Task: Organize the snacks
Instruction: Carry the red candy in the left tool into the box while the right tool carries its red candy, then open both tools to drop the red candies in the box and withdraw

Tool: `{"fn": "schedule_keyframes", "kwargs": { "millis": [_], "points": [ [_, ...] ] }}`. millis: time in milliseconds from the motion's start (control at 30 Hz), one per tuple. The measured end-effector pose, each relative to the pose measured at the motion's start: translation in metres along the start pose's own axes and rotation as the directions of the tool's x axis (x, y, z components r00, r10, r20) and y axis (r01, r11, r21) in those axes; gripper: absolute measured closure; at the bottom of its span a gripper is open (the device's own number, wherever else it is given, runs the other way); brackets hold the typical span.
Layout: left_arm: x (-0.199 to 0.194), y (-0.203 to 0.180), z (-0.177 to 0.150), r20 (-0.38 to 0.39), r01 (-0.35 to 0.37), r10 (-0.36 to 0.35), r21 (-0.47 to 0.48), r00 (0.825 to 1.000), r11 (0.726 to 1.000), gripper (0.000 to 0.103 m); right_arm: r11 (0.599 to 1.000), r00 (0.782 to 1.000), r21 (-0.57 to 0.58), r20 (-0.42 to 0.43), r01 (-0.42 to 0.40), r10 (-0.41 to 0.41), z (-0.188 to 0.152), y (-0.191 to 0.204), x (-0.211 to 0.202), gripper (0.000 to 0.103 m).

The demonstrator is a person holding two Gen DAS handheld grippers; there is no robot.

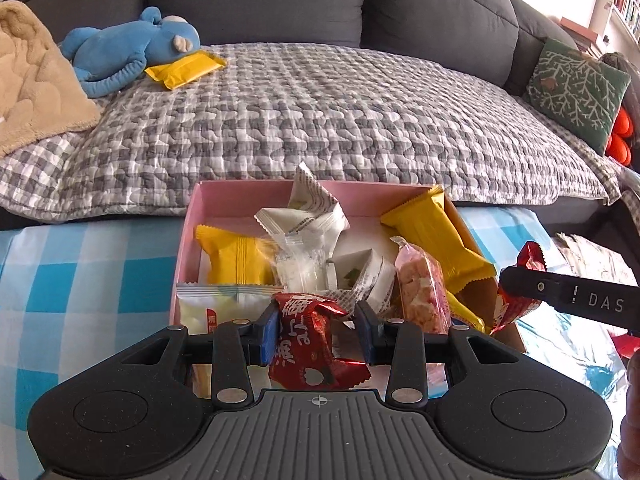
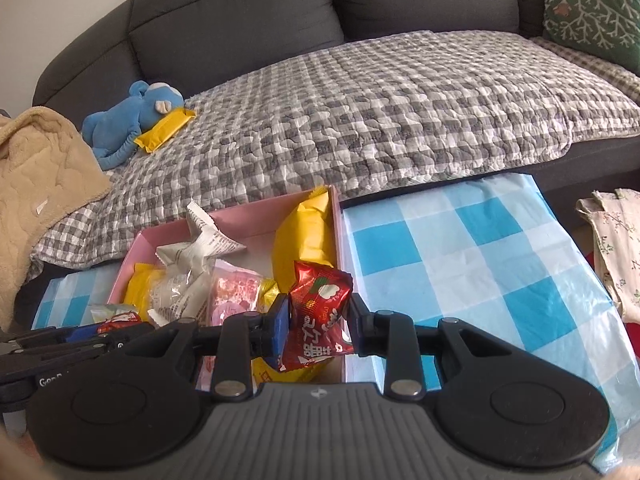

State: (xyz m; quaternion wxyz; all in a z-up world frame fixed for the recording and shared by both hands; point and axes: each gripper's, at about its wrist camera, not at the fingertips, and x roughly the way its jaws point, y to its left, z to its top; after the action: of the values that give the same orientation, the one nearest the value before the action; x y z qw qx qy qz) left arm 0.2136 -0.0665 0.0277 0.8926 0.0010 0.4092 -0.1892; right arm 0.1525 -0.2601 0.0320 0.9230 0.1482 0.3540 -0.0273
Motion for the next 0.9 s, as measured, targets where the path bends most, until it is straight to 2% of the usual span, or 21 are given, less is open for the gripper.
{"fn": "schedule_keyframes", "kwargs": {
  "millis": [167,233,333,367,467,533,567,667,767,833,900],
  "points": [
    [0.015,-0.005,0.0,-0.008,-0.01,0.01,0.017,1.0,1.0,0.066,1.0,1.0,-0.015,0.01,-0.01,0.01,0.003,0.002,0.009,0.076],
    [0.017,-0.008,0.0,0.008,-0.016,0.015,0.031,1.0,0.999,0.066,0.999,0.999,-0.003,0.001,-0.038,0.038,0.003,0.004,0.012,0.076],
    [0.016,-0.008,0.004,0.028,-0.001,0.0,0.023,1.0,1.0,0.063,0.996,0.996,-0.034,-0.014,-0.088,0.088,0.003,0.015,0.015,0.073],
    [0.014,-0.009,0.004,0.036,0.002,-0.003,0.029,0.999,1.0,0.058,0.995,0.995,-0.046,-0.024,-0.093,0.092,0.003,0.016,0.015,0.072],
    [0.003,-0.012,0.009,0.054,0.004,-0.006,0.038,0.999,0.999,0.044,0.996,0.997,-0.035,-0.001,-0.077,0.077,0.004,0.009,0.008,0.059],
    [-0.005,-0.012,0.012,0.073,0.01,-0.014,0.054,0.997,0.998,0.033,0.998,0.998,-0.013,0.035,-0.059,0.06,0.008,0.0,-0.004,0.047],
    [-0.008,-0.012,0.013,0.083,-0.008,0.003,0.06,0.997,0.998,0.029,0.999,0.998,0.003,0.05,-0.049,0.049,0.009,-0.004,-0.009,0.046],
    [-0.02,-0.009,0.018,0.085,-0.027,0.025,0.023,0.996,0.999,0.028,0.999,0.998,0.042,0.059,0.002,-0.005,0.01,-0.013,-0.017,0.04],
    [-0.038,-0.011,0.021,0.088,-0.024,0.025,-0.013,0.996,1.0,0.028,1.0,0.999,0.024,0.038,0.009,-0.01,0.007,-0.01,-0.026,0.038],
    [-0.048,-0.011,0.015,0.097,-0.05,0.053,-0.037,0.994,0.998,0.025,1.0,0.999,0.025,0.035,0.004,-0.004,0.005,-0.008,-0.033,0.032],
    [-0.051,-0.009,0.004,0.051,-0.085,0.088,-0.051,0.995,0.995,0.023,0.999,1.0,0.036,0.031,-0.003,0.002,0.001,-0.006,-0.04,0.03]
  ]
}}
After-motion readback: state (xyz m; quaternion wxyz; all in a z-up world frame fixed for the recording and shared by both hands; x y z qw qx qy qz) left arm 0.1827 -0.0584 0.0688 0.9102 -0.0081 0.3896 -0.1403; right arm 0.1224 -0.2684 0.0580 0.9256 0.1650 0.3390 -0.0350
